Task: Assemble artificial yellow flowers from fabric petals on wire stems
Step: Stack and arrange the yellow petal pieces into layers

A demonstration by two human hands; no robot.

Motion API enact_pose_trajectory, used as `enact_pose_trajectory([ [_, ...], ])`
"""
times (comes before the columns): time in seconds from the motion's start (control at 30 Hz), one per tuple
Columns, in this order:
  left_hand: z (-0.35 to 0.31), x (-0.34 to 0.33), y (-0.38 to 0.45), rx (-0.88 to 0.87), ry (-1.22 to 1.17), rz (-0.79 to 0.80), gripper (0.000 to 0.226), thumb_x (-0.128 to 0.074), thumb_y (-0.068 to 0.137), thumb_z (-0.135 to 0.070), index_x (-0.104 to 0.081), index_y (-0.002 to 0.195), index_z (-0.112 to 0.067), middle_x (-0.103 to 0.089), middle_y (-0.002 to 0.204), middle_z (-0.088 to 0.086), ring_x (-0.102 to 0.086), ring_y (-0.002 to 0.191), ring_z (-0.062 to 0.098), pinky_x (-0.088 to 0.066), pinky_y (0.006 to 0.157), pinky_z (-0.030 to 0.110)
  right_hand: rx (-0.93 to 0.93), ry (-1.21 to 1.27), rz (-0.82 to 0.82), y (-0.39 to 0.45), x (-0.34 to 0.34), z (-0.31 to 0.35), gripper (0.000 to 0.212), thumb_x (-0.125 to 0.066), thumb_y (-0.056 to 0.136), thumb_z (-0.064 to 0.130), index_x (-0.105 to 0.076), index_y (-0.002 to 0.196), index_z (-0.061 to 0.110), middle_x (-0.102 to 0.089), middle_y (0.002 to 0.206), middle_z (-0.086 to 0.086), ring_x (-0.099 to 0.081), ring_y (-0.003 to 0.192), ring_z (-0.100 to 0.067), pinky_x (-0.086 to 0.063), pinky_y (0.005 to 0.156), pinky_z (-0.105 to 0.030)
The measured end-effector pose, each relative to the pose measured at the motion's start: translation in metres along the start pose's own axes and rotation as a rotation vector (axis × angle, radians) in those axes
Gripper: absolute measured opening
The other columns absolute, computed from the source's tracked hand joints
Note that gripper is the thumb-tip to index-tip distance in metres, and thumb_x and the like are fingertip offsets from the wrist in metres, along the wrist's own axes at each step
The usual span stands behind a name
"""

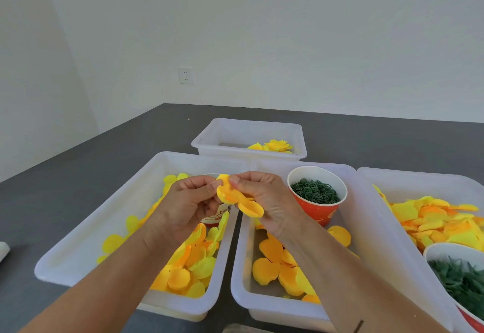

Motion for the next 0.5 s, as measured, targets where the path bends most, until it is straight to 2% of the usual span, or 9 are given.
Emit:
enact_pose_trajectory([
  [0.07,0.002,0.002,-0.001,-0.071,0.111,-0.105,0.021,-0.060,0.081,-0.008,-0.072,0.064,-0.011,-0.060,0.052,0.002,-0.050,0.043,0.010,-0.040,0.040,0.016,0.064,-0.099,-0.114,0.002,0.004,0.001,0.005,-0.071,0.080,0.012,-0.070,0.076,0.012,-0.067,0.070,-0.002,-0.060,0.060,-0.007,-0.050,0.054,-0.019],
  [0.13,-0.003,0.003,-0.004,-0.230,0.412,-0.248,0.021,-0.060,0.088,-0.011,-0.070,0.071,-0.016,-0.064,0.054,-0.003,-0.056,0.046,0.009,-0.040,0.039,0.014,0.107,-0.191,-0.214,0.002,0.007,0.001,0.006,-0.075,0.077,0.016,-0.070,0.075,0.014,-0.066,0.067,0.003,-0.058,0.053,0.002,-0.048,0.051,-0.014],
  [0.2,-0.006,0.002,-0.006,-0.348,0.580,-0.335,0.020,-0.060,0.089,-0.016,-0.069,0.073,-0.022,-0.065,0.056,-0.006,-0.058,0.050,0.011,-0.041,0.040,0.016,0.073,-0.165,-0.208,0.003,0.008,-0.001,0.010,-0.078,0.074,0.015,-0.069,0.078,0.015,-0.067,0.072,-0.001,-0.060,0.057,-0.004,-0.048,0.050,-0.017],
  [0.27,-0.007,0.003,-0.005,-0.353,0.536,-0.344,0.017,-0.060,0.089,-0.019,-0.068,0.074,-0.021,-0.065,0.060,-0.004,-0.060,0.055,0.014,-0.043,0.043,0.019,0.065,-0.190,-0.183,0.003,0.009,0.000,0.017,-0.078,0.073,0.011,-0.066,0.083,0.018,-0.067,0.083,-0.006,-0.063,0.072,-0.014,-0.051,0.059,-0.024],
  [0.3,-0.006,0.002,-0.005,-0.343,0.518,-0.315,0.017,-0.060,0.089,-0.019,-0.068,0.075,-0.017,-0.065,0.061,-0.001,-0.059,0.056,0.014,-0.045,0.044,0.021,0.101,-0.280,-0.189,0.003,0.010,0.002,0.019,-0.078,0.073,0.009,-0.065,0.083,0.019,-0.066,0.087,-0.005,-0.062,0.079,-0.015,-0.052,0.066,-0.026],
  [0.37,-0.006,-0.001,-0.005,-0.318,0.521,-0.261,0.020,-0.058,0.090,-0.019,-0.069,0.076,-0.011,-0.064,0.060,0.005,-0.057,0.054,0.013,-0.046,0.045,0.021,0.218,-0.468,-0.190,0.002,0.010,0.009,0.018,-0.076,0.074,0.009,-0.064,0.080,0.021,-0.065,0.086,0.004,-0.059,0.084,-0.005,-0.049,0.072,-0.020],
  [0.43,-0.002,0.001,-0.004,-0.203,0.394,-0.245,0.023,-0.056,0.091,-0.015,-0.068,0.074,-0.006,-0.060,0.059,0.009,-0.054,0.051,0.014,-0.043,0.041,0.020,0.294,-0.531,-0.149,0.000,0.007,0.013,0.015,-0.074,0.075,0.008,-0.066,0.078,0.021,-0.064,0.082,0.009,-0.056,0.077,0.006,-0.045,0.064,-0.008],
  [0.5,0.002,0.003,-0.002,-0.011,0.136,-0.177,0.024,-0.053,0.092,-0.011,-0.067,0.075,-0.004,-0.058,0.062,0.013,-0.053,0.055,0.020,-0.047,0.043,0.024,0.306,-0.493,-0.102,-0.001,0.005,0.012,0.016,-0.073,0.076,0.006,-0.067,0.076,0.021,-0.063,0.078,0.012,-0.056,0.070,0.011,-0.044,0.058,-0.005],
])
Point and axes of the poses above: each hand's wrist, its own y-axis towards the middle knuckle, its own x-axis out of the back of the hand, z = x × y, the point moved 5 cm from there along y, towards the middle knuckle
